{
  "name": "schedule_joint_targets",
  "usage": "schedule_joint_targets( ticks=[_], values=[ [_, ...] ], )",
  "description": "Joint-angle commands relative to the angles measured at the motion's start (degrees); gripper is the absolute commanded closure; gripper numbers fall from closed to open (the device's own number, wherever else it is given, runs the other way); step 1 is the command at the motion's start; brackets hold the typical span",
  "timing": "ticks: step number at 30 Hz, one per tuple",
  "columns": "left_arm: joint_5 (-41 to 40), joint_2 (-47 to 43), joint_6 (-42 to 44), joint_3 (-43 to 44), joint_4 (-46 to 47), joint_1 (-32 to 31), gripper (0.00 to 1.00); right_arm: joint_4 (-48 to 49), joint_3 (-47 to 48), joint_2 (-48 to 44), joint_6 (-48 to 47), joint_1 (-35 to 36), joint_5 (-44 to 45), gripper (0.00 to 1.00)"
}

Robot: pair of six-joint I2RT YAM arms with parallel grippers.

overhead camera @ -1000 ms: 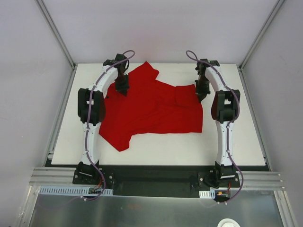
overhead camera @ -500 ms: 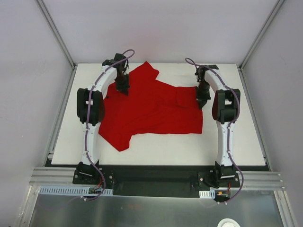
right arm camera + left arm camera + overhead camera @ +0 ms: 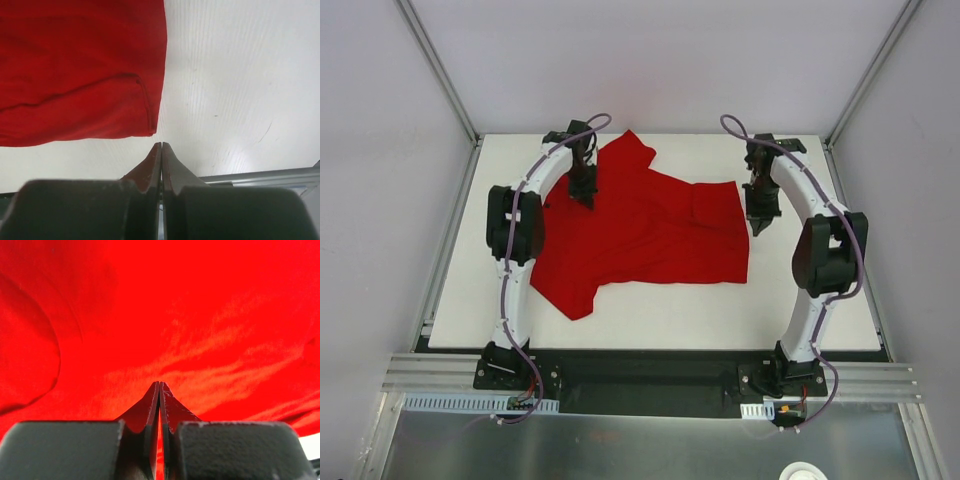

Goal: Fold and stack the t-shirts
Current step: Flatten out the tshirt

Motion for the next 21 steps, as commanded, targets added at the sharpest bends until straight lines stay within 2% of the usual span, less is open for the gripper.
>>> schedule_joint_targets(
  ticks=[1,6,15,21],
  values=[
    [-0.6,2.2,-0.1,2.8,-0.4,-0.2,1.0,0.1,-5.9,0.9,0.0,1.4,-1.8,0.99],
    [-0.2,2.4,0.2,2.6,-0.5,-0.2,1.0,1.9,-10.3,1.0,1.0,3.8,-3.2,0.99],
    [0.6,2.1,1.3,1.6,-0.4,-0.3,1.0,2.6,-5.0,7.6,1.7,7.2,-3.7,0.99],
    [2.6,1.7,2.7,0.5,-0.9,-0.3,1.0,3.1,-4.7,11.8,0.8,10.6,-3.0,0.99]
  ],
)
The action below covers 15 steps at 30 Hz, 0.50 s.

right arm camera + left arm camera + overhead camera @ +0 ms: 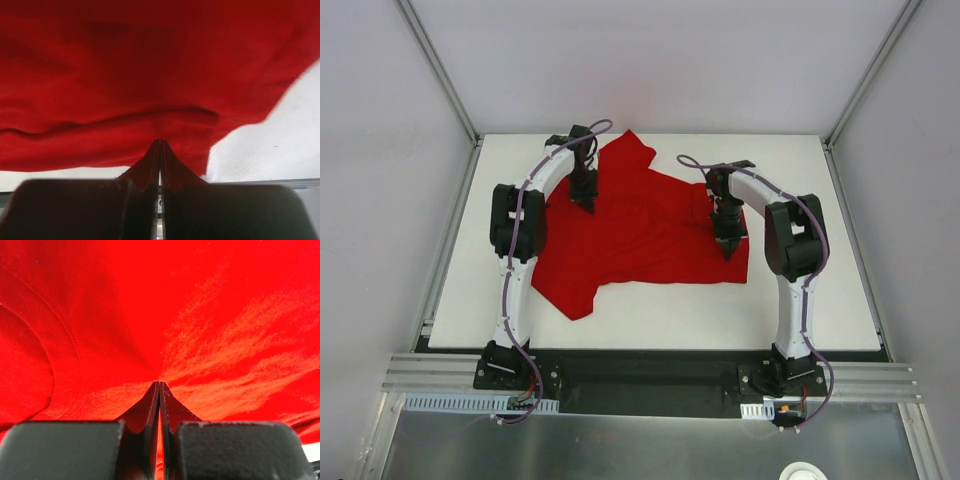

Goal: Fold and stack the t-shirts
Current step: Flatten out the tshirt

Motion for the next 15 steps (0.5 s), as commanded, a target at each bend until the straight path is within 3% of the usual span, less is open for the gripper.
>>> schedule_joint_targets(
  ticks=[1,4,6,7,8,9,15],
  values=[
    [1.5,-2.1,2.2,-0.7,-1.3,-0.2,1.0,-1.3,1.2,0.6,0.0,2.4,0.5,0.99],
    [1.2,-3.3,3.0,-1.6,-1.3,-0.3,1.0,-1.6,0.8,-0.4,-0.2,2.6,1.4,0.81],
    [0.9,-4.0,3.5,-1.8,-1.4,-0.3,1.0,-1.4,0.4,-2.4,-0.6,2.6,3.7,0.76],
    [1.0,-4.0,3.7,-1.9,-1.4,-0.3,1.0,-1.8,0.4,-3.0,-0.6,2.4,4.7,0.56],
    [0.8,-4.0,3.9,-2.0,-1.5,-0.2,1.0,-2.1,0.6,-3.5,-0.8,2.3,5.4,0.47],
    [0.8,-4.0,3.9,-2.0,-1.5,-0.2,1.0,-2.5,0.8,-4.6,-0.9,2.2,6.3,0.43],
    [0.8,-3.7,4.8,-2.2,-1.8,-0.2,1.0,-3.3,-0.9,-9.0,-0.8,0.3,8.4,0.43]
  ],
)
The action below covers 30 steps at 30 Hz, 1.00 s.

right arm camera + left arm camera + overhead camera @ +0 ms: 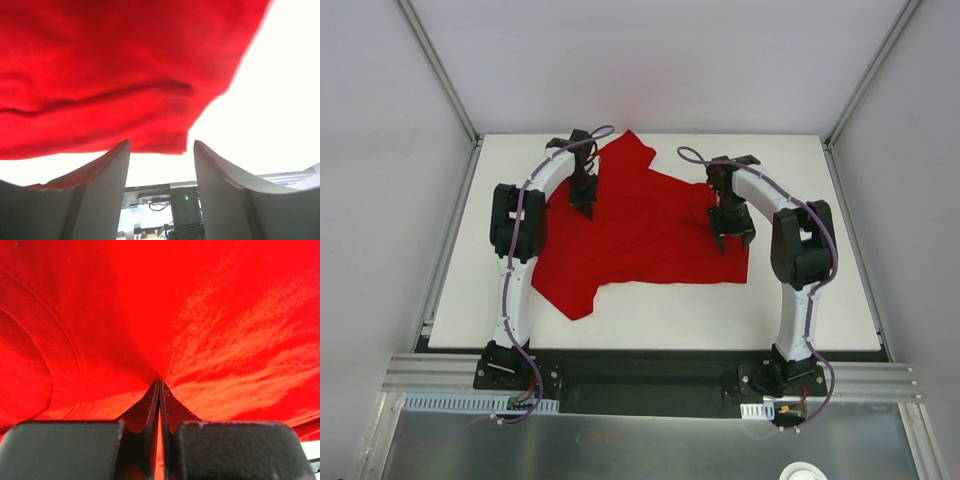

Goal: Fold and stack the t-shirts
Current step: Flatten out the tshirt

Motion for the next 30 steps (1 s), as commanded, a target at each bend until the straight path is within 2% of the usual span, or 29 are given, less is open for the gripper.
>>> schedule_joint_targets(
  ticks=[1,11,14,23,30],
  values=[
    [0.6,-3.7,1.9,-0.1,-1.3,-0.3,1.0,-2.7,-1.2,-5.3,-0.2,-1.8,2.7,0.44],
    [-0.7,-3.3,3.5,0.2,-2.0,-0.2,1.0,2.1,-7.1,-4.6,0.1,-3.9,-6.3,0.54],
    [-1.0,-3.3,4.1,0.1,-2.1,-0.2,1.0,4.0,-9.0,-5.6,-0.5,-5.9,-11.1,0.55],
    [-1.3,-3.3,4.2,-0.1,-2.5,-0.2,1.0,8.7,-14.3,-8.0,-2.0,-11.8,-17.8,0.56],
    [-2.0,-3.3,4.3,-0.2,-2.7,-0.2,1.0,10.7,-14.8,-6.6,-2.1,-12.4,-20.8,0.59]
  ],
)
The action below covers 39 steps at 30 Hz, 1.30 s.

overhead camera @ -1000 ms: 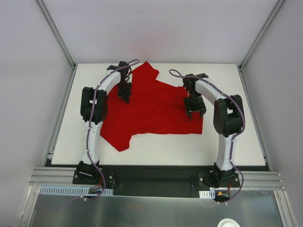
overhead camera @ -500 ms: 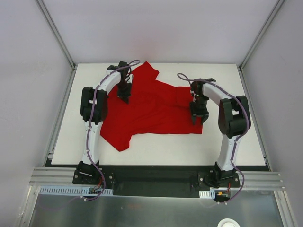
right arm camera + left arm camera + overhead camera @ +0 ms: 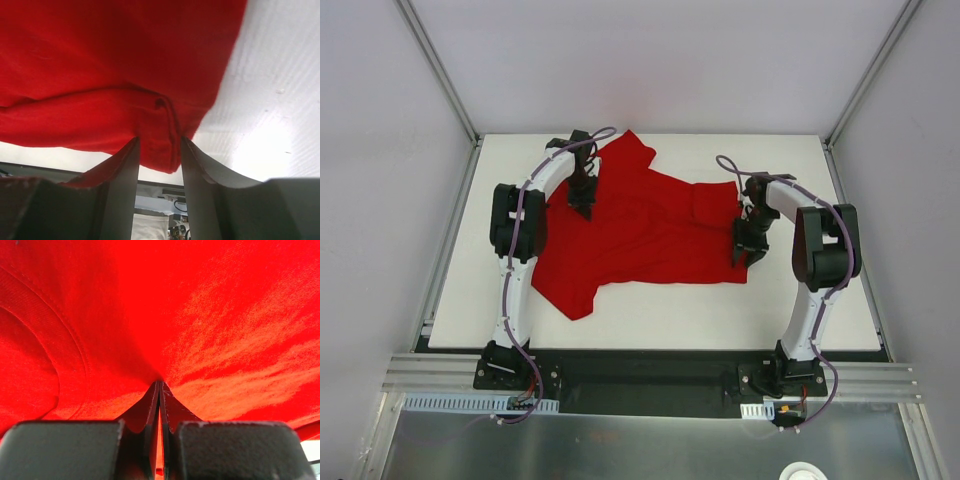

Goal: Fold and stack the t-shirts
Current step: Flatten out the tshirt

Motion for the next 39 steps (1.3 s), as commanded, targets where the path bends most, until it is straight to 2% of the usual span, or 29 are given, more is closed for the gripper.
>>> schedule_joint_targets(
  ticks=[1,5,10,11,12,18,29,39],
  values=[
    [-1.2,-3.4,1.4,-0.4,-1.9,-0.3,1.0,1.3,0.4,-1.5,-0.6,0.3,-4.0,0.62],
    [-1.1,-3.5,1.3,-0.6,-2.0,-0.2,1.0,1.8,1.7,0.3,-0.6,0.3,-4.9,0.63],
    [-0.9,-3.7,1.1,-0.8,-2.1,-0.3,1.0,2.2,3.9,2.3,-0.6,0.4,-5.4,0.71],
    [-0.9,-3.7,1.1,-0.7,-2.1,-0.3,1.0,2.1,4.8,3.1,-0.6,0.4,-5.8,0.77],
    [-1.1,-3.8,1.1,-0.8,-2.1,-0.3,1.0,1.5,5.2,3.4,-0.7,0.5,-5.8,0.99],
    [-1.0,-4.0,0.6,-1.1,-2.3,-0.3,1.0,0.7,4.3,0.6,-1.1,1.1,-4.7,0.99],
    [-0.9,-3.9,-0.1,-1.2,-2.5,-0.4,1.0,0.8,-5.6,-19.1,-3.1,1.4,-1.8,0.99],
    [-0.9,-3.5,-0.2,-1.1,-2.8,-1.0,1.0,-3.8,-16.5,-23.8,-1.1,5.0,-1.6,0.98]
  ],
)
